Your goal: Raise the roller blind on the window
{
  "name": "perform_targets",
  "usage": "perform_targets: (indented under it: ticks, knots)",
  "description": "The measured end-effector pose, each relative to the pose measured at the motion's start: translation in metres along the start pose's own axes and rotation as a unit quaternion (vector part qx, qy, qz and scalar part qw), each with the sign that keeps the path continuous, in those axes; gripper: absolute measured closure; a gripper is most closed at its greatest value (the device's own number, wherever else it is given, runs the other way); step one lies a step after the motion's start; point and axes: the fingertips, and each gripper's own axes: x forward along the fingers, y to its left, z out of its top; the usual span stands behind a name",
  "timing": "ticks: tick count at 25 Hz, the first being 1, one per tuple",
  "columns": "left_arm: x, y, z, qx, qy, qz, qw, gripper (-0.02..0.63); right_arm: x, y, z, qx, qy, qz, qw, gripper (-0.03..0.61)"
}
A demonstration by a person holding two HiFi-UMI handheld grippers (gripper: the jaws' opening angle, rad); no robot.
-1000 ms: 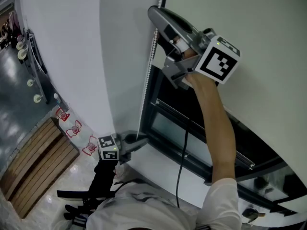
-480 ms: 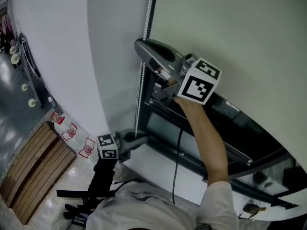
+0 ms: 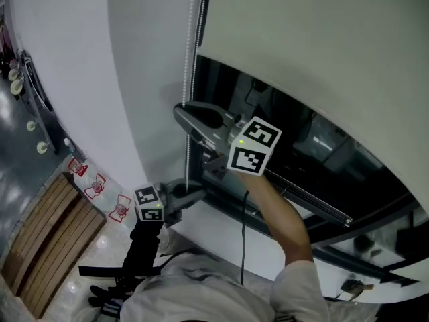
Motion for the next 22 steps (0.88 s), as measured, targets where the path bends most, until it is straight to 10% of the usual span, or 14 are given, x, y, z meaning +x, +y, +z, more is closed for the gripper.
perform_targets:
  ticks: [12,22]
  knots:
    - [-0.006,0.004,-0.005,-0.009,0.001,0.012,0.9999,0.615,-0.017,0.001,-0.131,0.079,0.082,-0.013,0.993,0.566]
    - [-0.009,0.006,-0.002,-0.005,-0.004,0.017,0.9998,0.615,-0.029,0.002,-0.141,0.119,0.068,-0.003,0.991,0.561]
